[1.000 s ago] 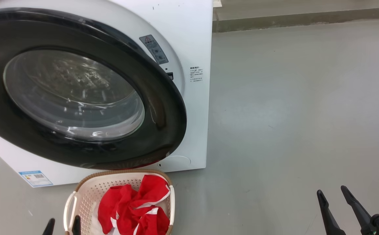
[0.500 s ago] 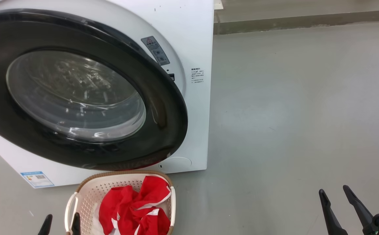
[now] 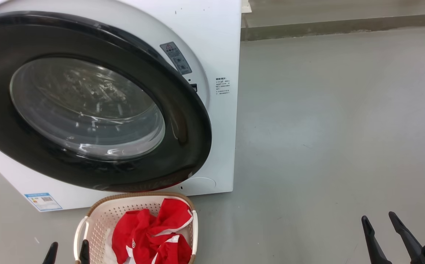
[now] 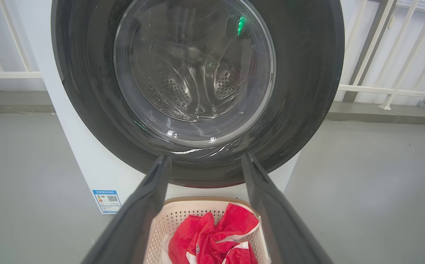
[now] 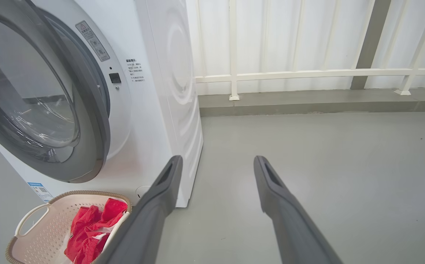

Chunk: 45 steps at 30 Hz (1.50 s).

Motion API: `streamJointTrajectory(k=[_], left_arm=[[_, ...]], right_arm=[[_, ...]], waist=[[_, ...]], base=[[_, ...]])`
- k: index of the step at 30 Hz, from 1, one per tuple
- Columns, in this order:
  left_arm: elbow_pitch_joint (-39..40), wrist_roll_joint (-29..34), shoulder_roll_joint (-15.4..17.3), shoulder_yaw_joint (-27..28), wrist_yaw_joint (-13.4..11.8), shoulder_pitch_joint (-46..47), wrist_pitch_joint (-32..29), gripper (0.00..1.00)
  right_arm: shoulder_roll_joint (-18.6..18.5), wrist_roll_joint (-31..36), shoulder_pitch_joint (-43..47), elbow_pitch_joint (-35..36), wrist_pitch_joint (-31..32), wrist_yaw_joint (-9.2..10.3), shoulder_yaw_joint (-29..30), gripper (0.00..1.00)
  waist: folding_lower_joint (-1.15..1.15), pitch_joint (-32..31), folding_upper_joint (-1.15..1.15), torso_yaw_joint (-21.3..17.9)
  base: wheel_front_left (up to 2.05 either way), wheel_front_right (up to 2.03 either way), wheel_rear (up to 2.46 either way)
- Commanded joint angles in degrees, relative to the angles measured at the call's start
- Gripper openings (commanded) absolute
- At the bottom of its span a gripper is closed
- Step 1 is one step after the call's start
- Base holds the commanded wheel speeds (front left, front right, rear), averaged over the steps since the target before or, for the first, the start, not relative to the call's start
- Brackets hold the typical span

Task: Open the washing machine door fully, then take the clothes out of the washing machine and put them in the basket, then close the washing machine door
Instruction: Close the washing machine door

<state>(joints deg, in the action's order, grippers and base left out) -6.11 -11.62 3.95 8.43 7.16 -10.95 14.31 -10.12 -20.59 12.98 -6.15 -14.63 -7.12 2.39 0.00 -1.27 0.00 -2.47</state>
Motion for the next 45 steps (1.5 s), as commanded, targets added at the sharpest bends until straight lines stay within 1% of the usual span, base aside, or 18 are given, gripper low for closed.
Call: streamJointTrajectory(k=[1,11,13,14,15,22,32,33,40,45], left_arm=[[1.55,0.60,0.01,1.78,0.33,0.37,0.69,1.00],[1.48,0.78,0.04,1.13,0.33,0.67,0.69,1.00],[1.38,0.89,0.02,0.77,0.33,0.93,0.69,1.00],[1.36,0.92,0.00,0.68,0.33,1.11,0.69,1.00],[1.36,0.96,-0.03,0.48,0.33,1.28,0.69,1.00],[1.41,1.13,-0.48,-0.41,0.33,1.57,0.69,1.00],[1.22,0.62,-0.92,-3.33,0.33,3.19,0.69,1.00],[1.28,0.62,-0.98,-3.88,0.33,3.66,0.69,1.00],[1.10,-0.20,-1.05,-5.76,0.33,5.89,0.69,1.00],[1.21,-0.67,-1.06,-6.35,0.33,7.11,0.69,1.00]], right_arm=[[-1.21,-0.15,-0.66,1.64,-0.37,-0.36,-1.07,1.00],[-1.06,-0.25,-1.16,1.91,-0.37,-0.36,-1.60,1.00],[-1.17,-0.54,-1.40,1.93,-0.37,-0.36,-2.12,0.36],[-1.22,-0.60,-1.58,1.90,-0.37,-0.36,-2.41,0.08],[-1.24,-0.67,-1.82,1.84,-0.37,-0.36,-2.85,0.00],[-1.38,-1.03,-5.34,1.07,-0.37,-0.36,-7.70,0.00],[-0.82,-1.69,-12.92,-0.64,-0.37,-0.36,-14.01,0.00],[-0.77,-1.79,-14.40,-1.09,-0.37,-0.36,-14.94,0.00],[-1.12,-2.39,-20.24,-3.34,-0.37,-0.36,-17.11,0.00],[-1.05,-2.65,-23.57,-5.16,-0.37,-0.36,-18.07,0.00]], waist=[[0.00,0.05,0.00,0.01],[0.00,0.11,0.00,0.67],[0.00,0.16,0.00,1.38],[0.00,0.22,0.00,1.79],[0.00,0.28,0.00,2.22],[0.00,0.97,0.00,5.67],[0.00,2.41,0.00,11.92],[0.00,2.93,0.00,13.05],[0.00,5.26,0.00,16.29],[0.00,6.64,0.00,17.35]], base=[[0.00,0.00,0.00],[0.00,0.00,0.00],[0.00,0.00,0.00],[0.00,0.00,0.00],[0.00,0.00,0.00],[0.00,0.00,0.00],[0.00,0.00,0.00],[0.00,0.00,0.00],[0.00,0.00,0.00],[0.00,0.00,0.00]])
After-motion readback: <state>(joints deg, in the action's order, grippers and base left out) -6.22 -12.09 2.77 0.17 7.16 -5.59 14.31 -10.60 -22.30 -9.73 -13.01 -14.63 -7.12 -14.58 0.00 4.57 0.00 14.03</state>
